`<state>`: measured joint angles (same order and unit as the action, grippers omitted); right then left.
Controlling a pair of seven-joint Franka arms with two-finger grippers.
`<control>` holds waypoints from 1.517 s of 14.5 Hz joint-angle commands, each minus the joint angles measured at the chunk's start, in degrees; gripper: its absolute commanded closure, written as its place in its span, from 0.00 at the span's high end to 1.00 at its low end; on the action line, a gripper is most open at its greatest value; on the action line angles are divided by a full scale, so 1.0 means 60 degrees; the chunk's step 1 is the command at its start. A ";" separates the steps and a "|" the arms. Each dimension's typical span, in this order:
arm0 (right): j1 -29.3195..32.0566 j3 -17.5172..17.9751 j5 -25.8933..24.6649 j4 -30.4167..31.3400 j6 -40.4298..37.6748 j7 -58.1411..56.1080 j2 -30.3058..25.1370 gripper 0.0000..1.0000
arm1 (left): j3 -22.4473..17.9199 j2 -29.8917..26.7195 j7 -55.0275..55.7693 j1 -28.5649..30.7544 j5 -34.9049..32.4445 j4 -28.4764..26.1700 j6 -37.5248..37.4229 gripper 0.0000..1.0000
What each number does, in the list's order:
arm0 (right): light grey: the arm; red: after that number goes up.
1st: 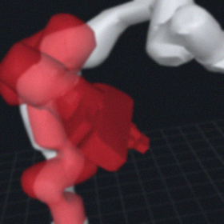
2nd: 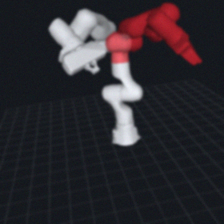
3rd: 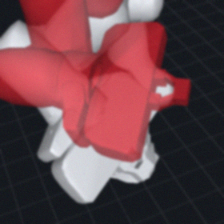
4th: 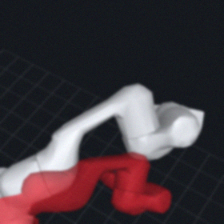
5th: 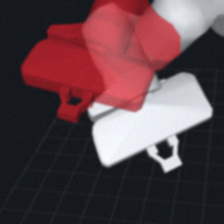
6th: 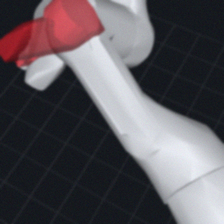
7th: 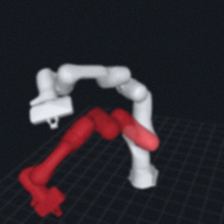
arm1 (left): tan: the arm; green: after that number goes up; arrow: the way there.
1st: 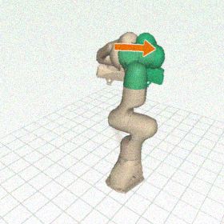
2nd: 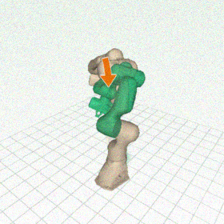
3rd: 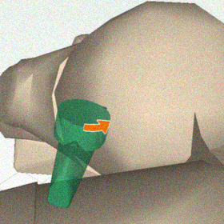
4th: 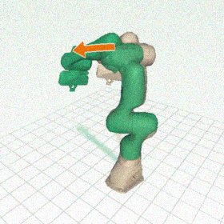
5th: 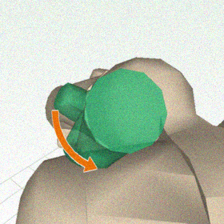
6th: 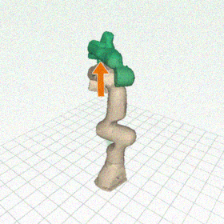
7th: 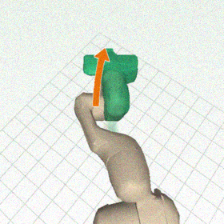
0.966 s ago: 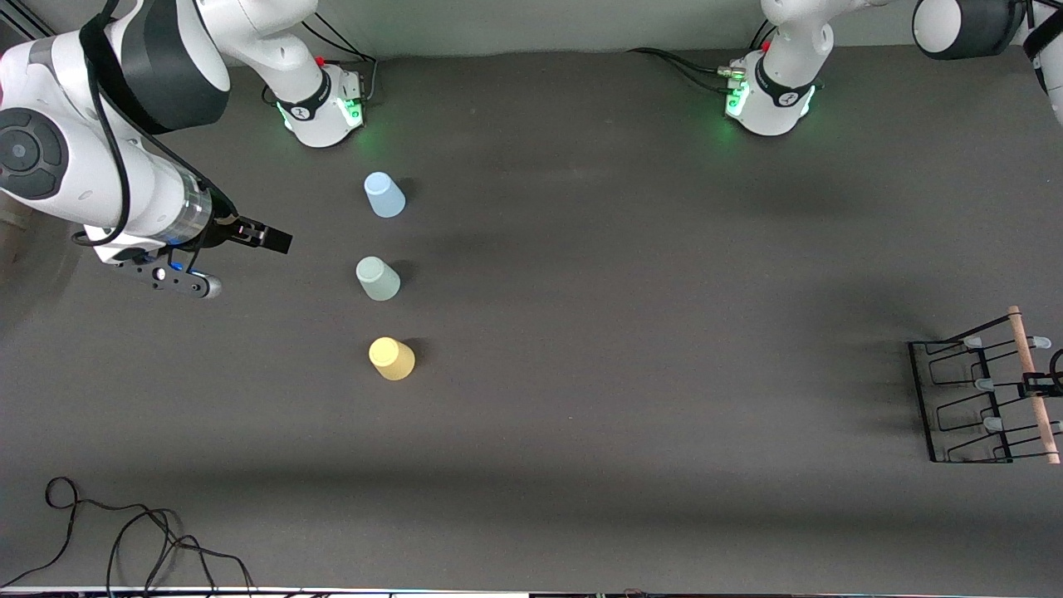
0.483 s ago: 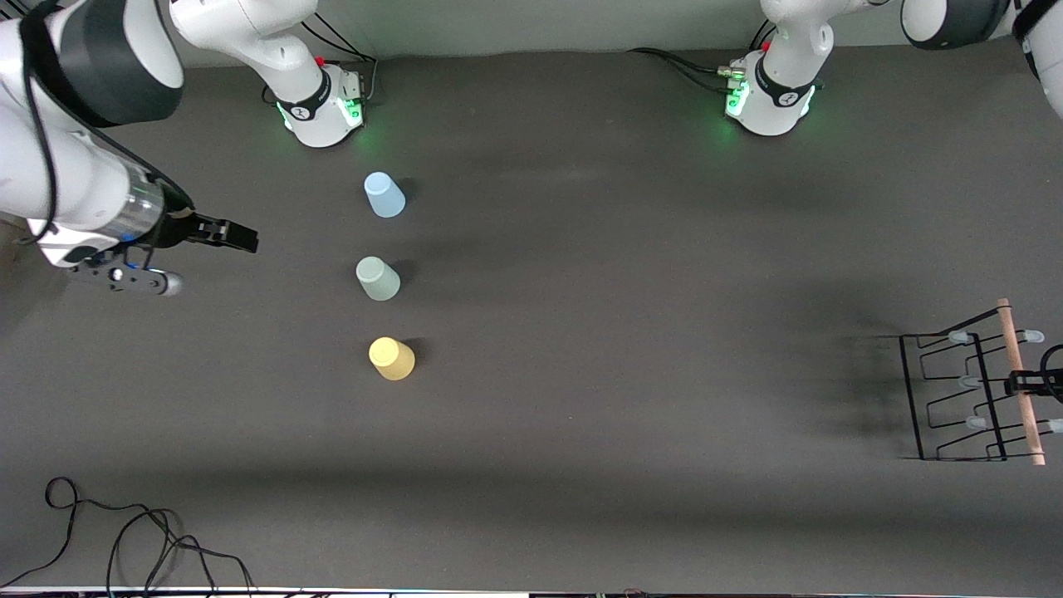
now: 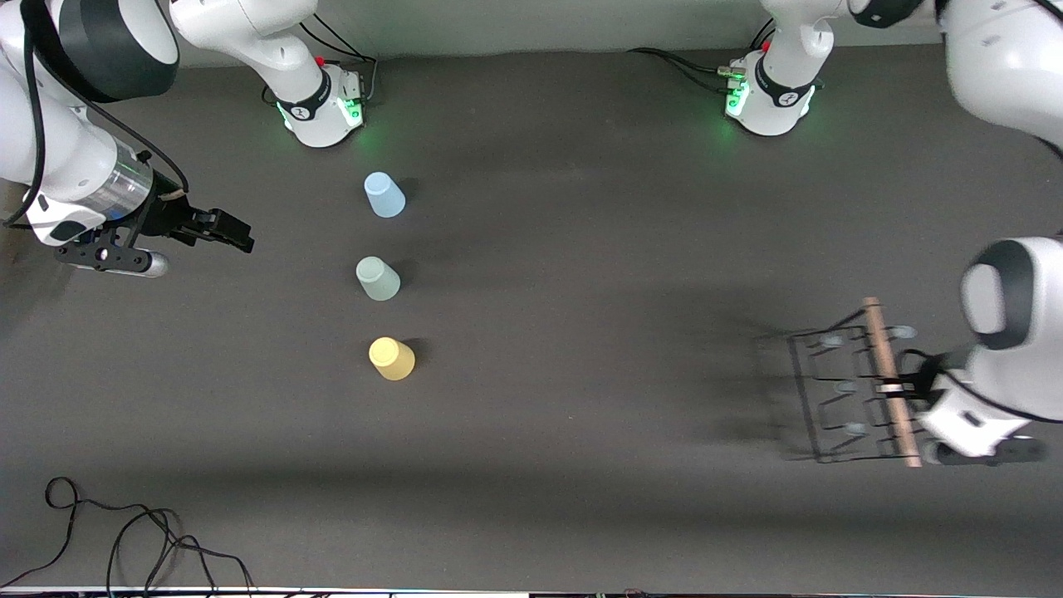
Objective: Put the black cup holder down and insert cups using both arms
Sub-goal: 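Lift the holder with the left gripper while the right gripper reaches the cups, then lower the holder onto the table center with the left gripper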
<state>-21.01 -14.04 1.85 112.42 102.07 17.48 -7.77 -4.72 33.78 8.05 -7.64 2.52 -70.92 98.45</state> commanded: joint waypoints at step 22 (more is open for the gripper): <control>-0.1552 -0.0062 -0.0132 0.1040 0.1256 0.0720 0.0783 1.00 | -0.0180 -0.0651 0.5923 -0.6401 0.0401 -0.2155 0.2310 0.00</control>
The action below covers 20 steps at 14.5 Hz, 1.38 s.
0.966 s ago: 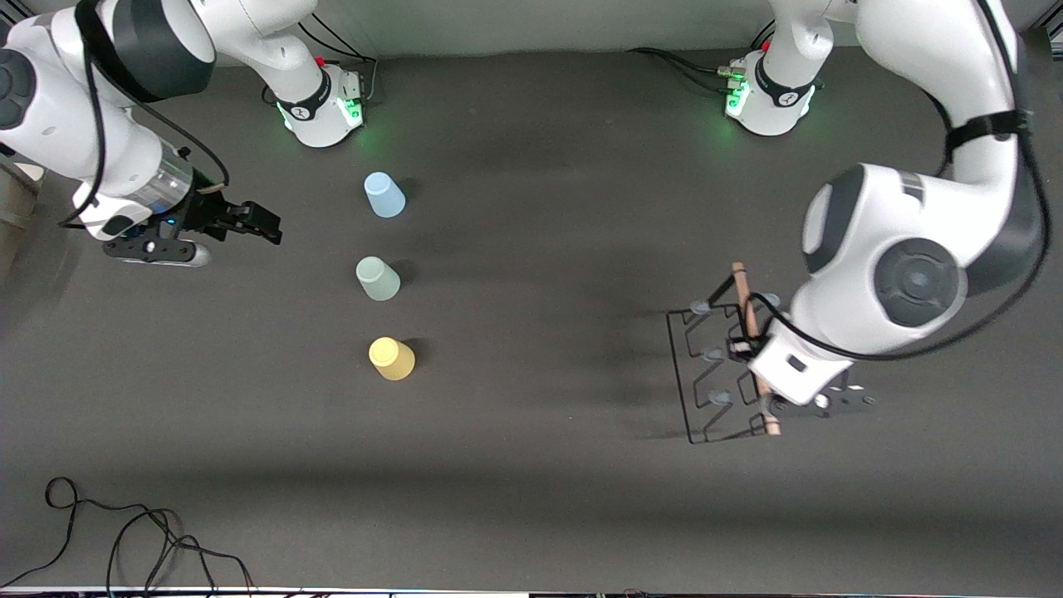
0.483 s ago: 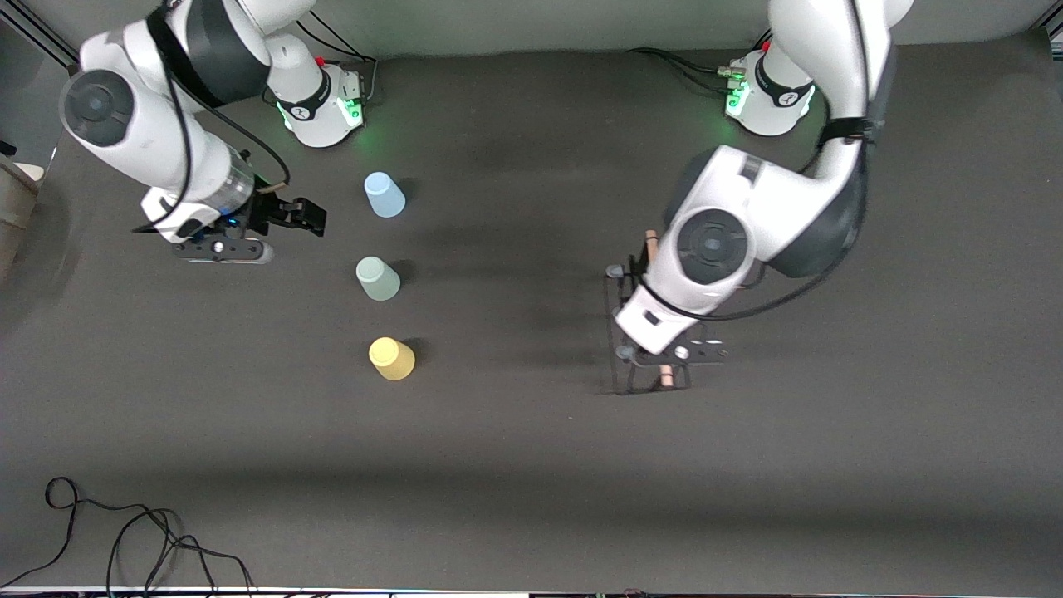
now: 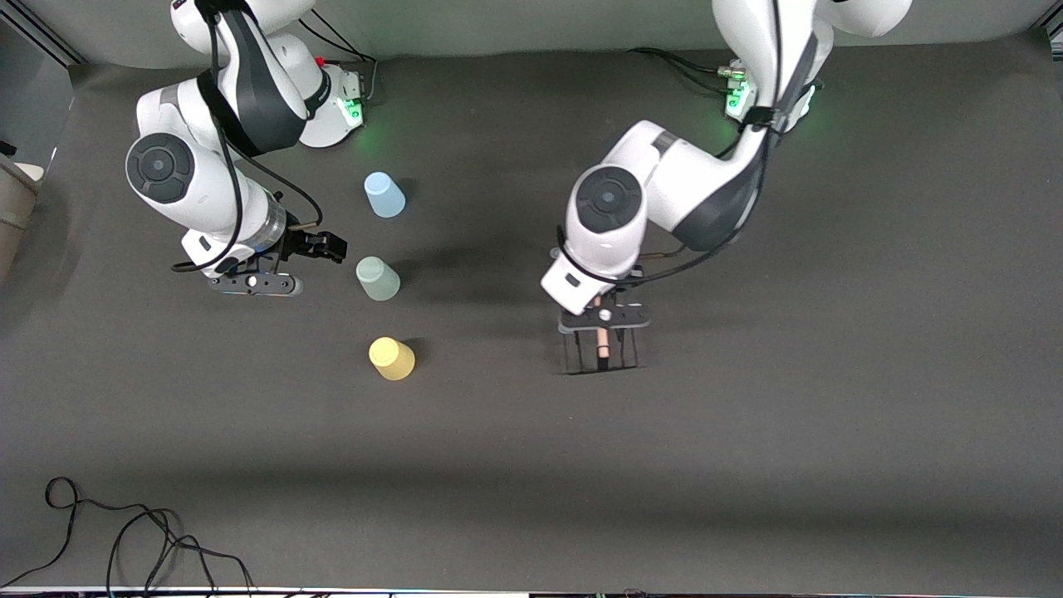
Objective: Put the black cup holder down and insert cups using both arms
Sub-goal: 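Lower the holder onto the table center with the left gripper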
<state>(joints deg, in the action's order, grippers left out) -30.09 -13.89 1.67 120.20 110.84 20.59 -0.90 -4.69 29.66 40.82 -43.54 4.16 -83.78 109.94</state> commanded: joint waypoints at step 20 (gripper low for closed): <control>-0.0286 -0.0350 -0.0117 -0.0508 -0.0705 0.0231 -0.0452 1.00 | -0.0200 0.0462 0.0667 -0.0522 0.0346 0.0193 0.0735 1.00</control>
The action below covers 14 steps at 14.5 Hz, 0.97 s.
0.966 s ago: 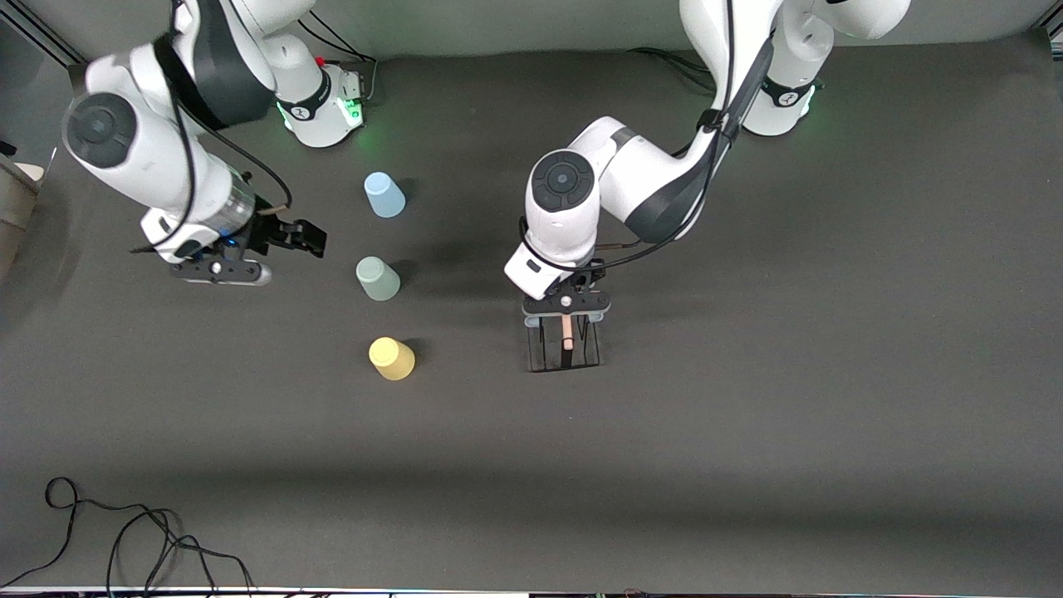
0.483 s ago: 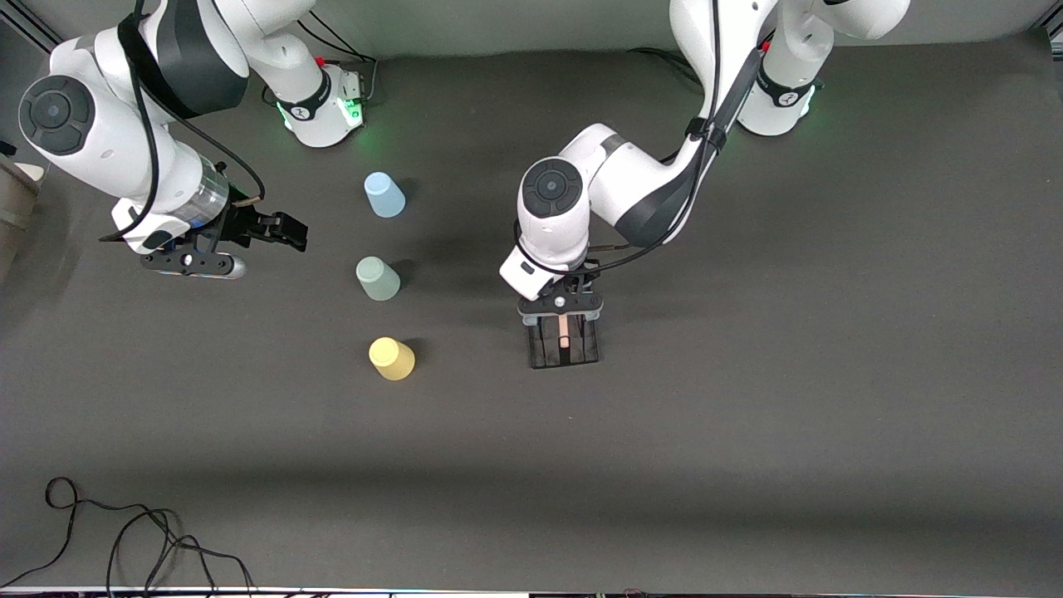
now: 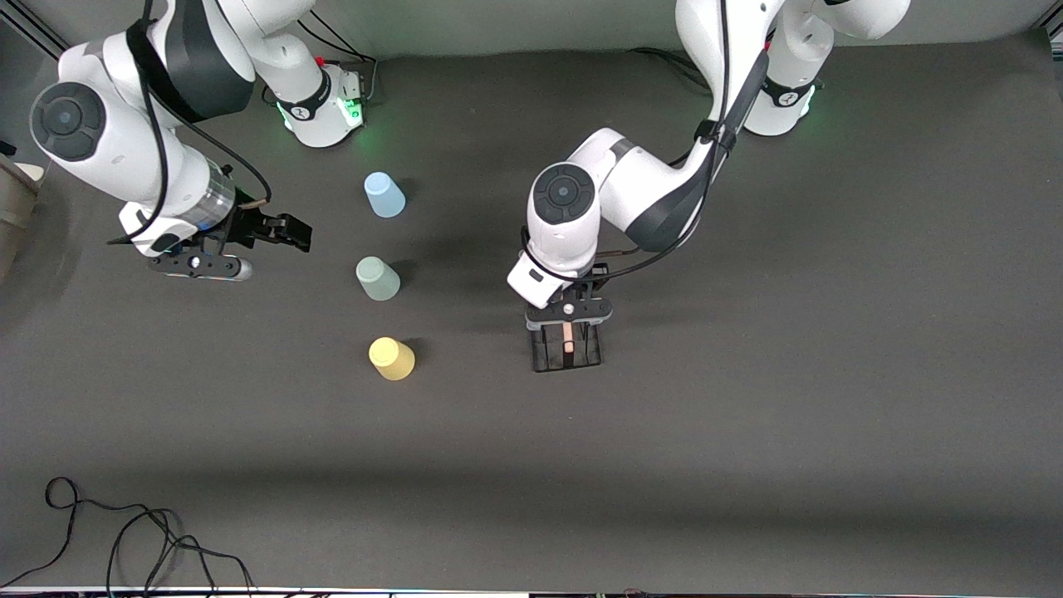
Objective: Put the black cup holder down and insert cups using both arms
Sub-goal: 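Open the left gripper and withdraw while the right gripper approaches the green cup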
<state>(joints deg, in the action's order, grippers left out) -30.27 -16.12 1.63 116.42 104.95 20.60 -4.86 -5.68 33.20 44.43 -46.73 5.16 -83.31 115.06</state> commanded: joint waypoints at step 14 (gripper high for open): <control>-0.1019 0.0035 0.0036 0.1574 0.4435 0.0946 0.2857 1.00 | -0.0108 -0.3174 -0.5160 0.4650 0.0152 -0.0309 -0.3179 1.00</control>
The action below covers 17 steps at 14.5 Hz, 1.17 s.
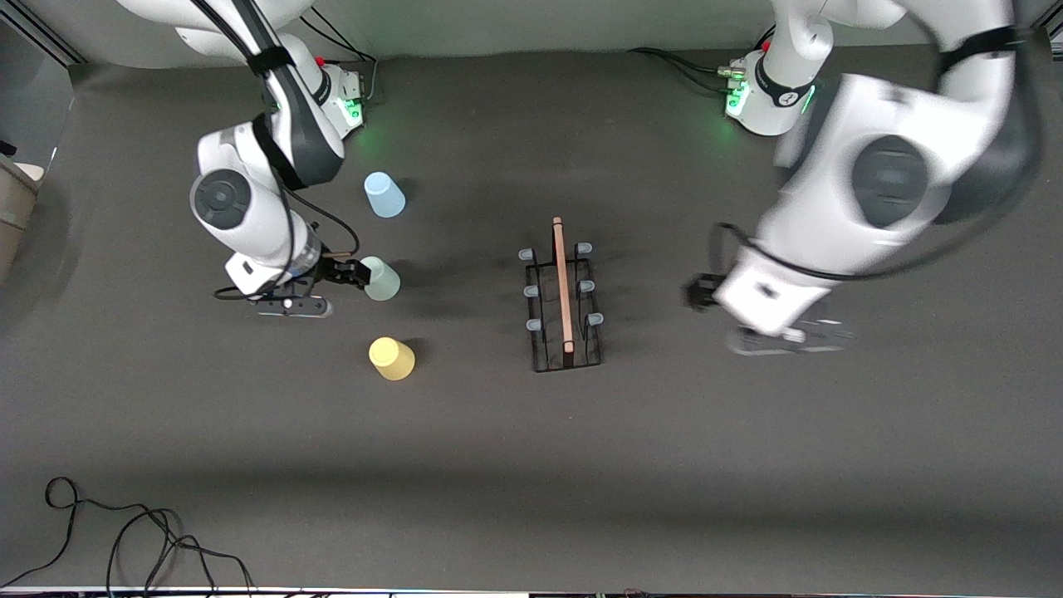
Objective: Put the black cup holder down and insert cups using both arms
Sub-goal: 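Open the left gripper and withdraw while the right gripper approaches the green cup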
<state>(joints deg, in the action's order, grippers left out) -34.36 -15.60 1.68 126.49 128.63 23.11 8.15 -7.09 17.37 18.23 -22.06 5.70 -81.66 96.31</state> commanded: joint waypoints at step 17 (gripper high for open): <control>-0.0558 -0.0168 0.0950 0.0862 0.0783 0.0631 0.0912 1.00 | -0.0034 -0.1547 -0.6026 0.3719 -0.0759 -0.0863 -0.1139 1.00</control>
<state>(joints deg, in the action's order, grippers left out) -37.49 -16.45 6.47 129.83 132.93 26.52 15.26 -7.55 10.77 -13.95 -2.35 1.54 -83.92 89.44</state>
